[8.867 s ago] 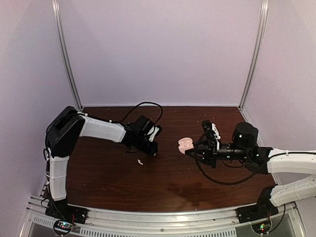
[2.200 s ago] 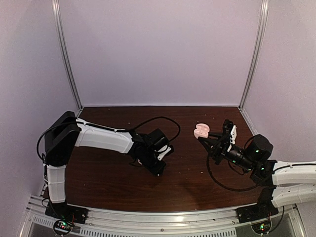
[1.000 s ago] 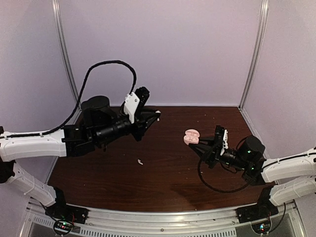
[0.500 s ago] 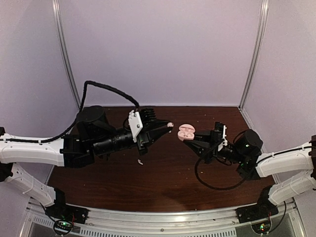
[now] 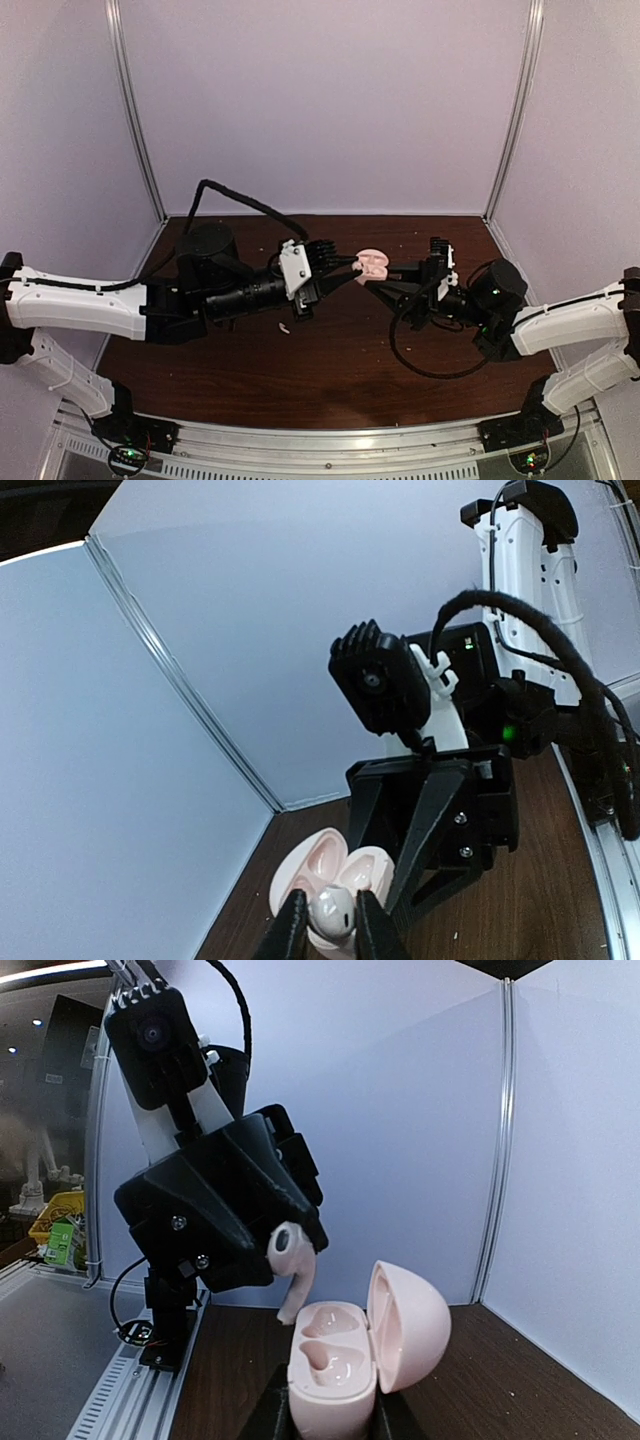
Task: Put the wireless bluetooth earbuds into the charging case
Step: Insert the left earbud into the left side groove of the charging case, then adjust the left earbud in the left side groove of the charging case.
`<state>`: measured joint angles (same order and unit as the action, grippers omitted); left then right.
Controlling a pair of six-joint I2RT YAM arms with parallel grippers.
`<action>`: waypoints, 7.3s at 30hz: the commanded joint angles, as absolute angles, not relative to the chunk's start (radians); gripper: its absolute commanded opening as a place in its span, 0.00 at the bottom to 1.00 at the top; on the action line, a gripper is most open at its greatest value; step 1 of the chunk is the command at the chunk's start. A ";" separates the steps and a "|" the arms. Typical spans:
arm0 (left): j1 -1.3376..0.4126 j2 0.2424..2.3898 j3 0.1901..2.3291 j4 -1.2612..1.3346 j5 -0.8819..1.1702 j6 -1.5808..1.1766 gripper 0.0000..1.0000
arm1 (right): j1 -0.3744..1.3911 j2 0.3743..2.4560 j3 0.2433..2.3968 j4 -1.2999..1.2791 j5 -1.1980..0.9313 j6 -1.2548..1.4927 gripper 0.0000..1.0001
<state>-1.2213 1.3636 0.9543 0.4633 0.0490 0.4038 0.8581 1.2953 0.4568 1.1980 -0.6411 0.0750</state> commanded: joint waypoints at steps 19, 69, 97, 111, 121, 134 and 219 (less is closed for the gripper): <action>-1.229 1.412 1.033 0.441 0.059 0.449 0.18 | 0.882 1.307 0.510 1.169 -0.694 0.114 0.00; -1.229 1.352 0.982 0.405 -0.048 0.366 0.53 | 0.882 1.275 0.503 1.100 -0.575 0.112 0.00; -1.174 1.525 1.156 0.339 -0.208 -0.140 0.25 | 0.904 1.189 0.507 0.835 0.026 -0.002 0.00; -1.156 1.635 1.285 0.252 -0.184 -0.194 0.29 | 0.920 1.187 0.521 0.795 0.075 -0.050 0.00; -1.144 1.675 1.319 0.224 -0.159 -0.210 0.26 | 0.922 1.187 0.514 0.804 0.063 -0.056 0.00; -1.108 1.680 1.310 0.219 -0.109 -0.242 0.19 | 0.922 1.170 0.501 0.820 0.010 -0.060 0.00; -0.832 1.377 0.846 0.029 -0.018 -0.476 0.47 | 0.769 1.115 0.401 0.795 -0.465 0.074 0.00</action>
